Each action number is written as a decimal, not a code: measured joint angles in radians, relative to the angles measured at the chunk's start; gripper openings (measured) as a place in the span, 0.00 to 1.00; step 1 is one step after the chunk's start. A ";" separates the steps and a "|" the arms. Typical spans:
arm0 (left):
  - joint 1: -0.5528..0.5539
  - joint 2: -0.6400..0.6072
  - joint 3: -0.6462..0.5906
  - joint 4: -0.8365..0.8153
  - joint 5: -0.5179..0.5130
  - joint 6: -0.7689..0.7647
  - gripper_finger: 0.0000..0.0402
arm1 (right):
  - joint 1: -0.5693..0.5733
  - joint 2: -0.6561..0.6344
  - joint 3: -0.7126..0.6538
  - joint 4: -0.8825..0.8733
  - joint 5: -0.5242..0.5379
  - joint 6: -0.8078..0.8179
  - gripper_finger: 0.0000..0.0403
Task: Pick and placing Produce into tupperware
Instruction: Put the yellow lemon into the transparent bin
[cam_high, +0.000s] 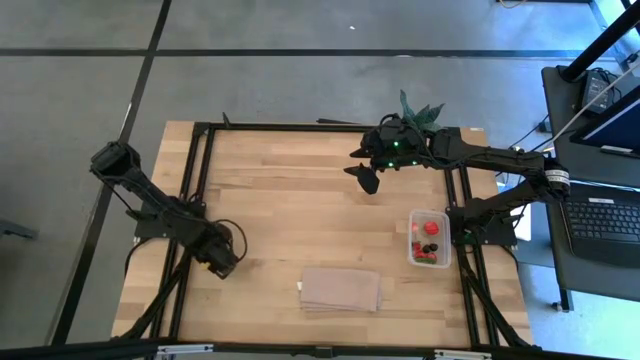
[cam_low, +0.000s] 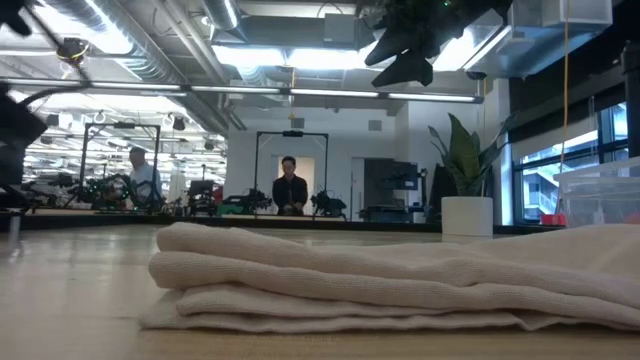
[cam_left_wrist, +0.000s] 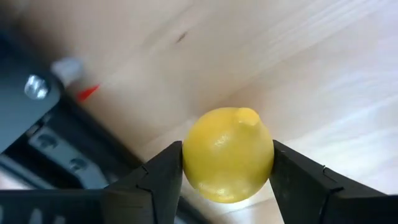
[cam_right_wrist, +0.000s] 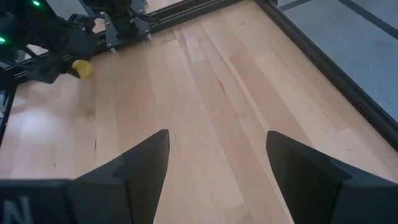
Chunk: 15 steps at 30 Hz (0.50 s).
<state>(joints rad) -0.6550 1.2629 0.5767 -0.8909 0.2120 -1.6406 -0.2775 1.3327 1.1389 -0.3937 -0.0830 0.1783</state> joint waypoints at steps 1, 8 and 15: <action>0.008 0.000 0.015 -0.002 -0.024 0.009 0.50 | 0.000 0.000 0.000 0.000 0.000 0.000 0.67; 0.130 0.000 0.189 -0.003 -0.250 0.194 0.49 | 0.000 0.000 0.000 0.010 0.000 0.027 0.67; 0.363 0.000 0.316 0.037 -0.418 0.535 0.51 | 0.000 -0.020 0.081 -0.001 0.001 -0.002 0.67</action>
<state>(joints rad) -0.2921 1.2629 0.8923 -0.8534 -0.2059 -1.1054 -0.2775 1.3127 1.2199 -0.3947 -0.0819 0.1762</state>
